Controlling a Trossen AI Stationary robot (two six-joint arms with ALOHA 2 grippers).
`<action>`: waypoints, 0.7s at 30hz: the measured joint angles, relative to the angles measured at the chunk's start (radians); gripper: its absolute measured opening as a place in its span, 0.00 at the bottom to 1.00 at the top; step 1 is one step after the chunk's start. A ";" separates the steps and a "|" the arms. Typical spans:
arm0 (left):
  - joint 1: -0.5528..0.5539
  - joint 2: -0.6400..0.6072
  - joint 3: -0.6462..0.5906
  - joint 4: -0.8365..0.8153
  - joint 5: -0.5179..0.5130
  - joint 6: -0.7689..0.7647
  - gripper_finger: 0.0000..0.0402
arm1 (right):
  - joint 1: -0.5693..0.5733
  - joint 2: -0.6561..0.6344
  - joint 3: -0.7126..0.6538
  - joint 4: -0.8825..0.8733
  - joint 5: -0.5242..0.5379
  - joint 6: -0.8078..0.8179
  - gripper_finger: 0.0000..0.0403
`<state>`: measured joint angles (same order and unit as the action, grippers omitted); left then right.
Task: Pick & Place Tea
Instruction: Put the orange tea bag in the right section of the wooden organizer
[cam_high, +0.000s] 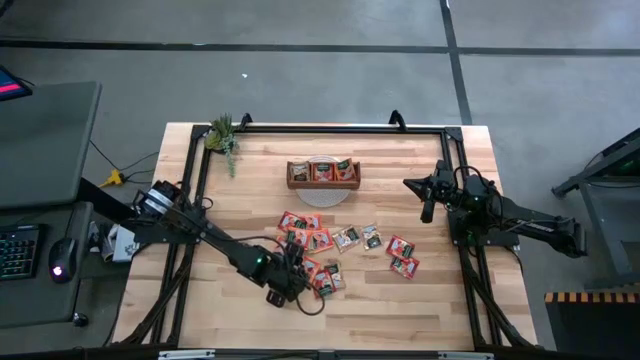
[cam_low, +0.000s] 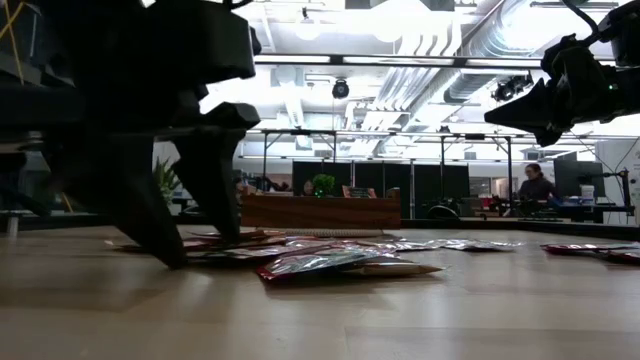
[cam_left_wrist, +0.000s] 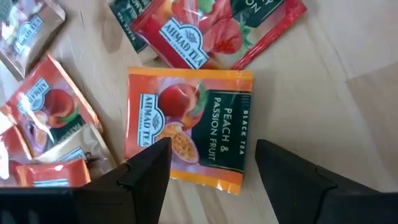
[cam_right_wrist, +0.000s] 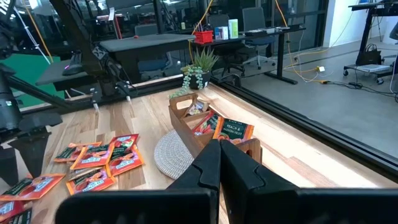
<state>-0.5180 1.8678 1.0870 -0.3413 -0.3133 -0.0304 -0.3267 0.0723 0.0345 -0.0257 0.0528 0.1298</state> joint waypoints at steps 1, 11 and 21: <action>-0.001 0.003 0.000 0.004 -0.003 0.000 0.58 | 0.000 0.000 0.000 0.000 0.000 0.000 0.00; 0.001 0.024 0.000 0.052 0.004 0.000 0.51 | 0.000 0.000 0.000 0.000 0.000 0.000 0.00; 0.000 0.027 -0.001 0.059 0.030 -0.007 0.16 | 0.000 0.000 0.000 0.000 0.000 0.000 0.00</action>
<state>-0.5182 1.8946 1.0859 -0.2824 -0.2835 -0.0369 -0.3271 0.0724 0.0345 -0.0257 0.0528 0.1299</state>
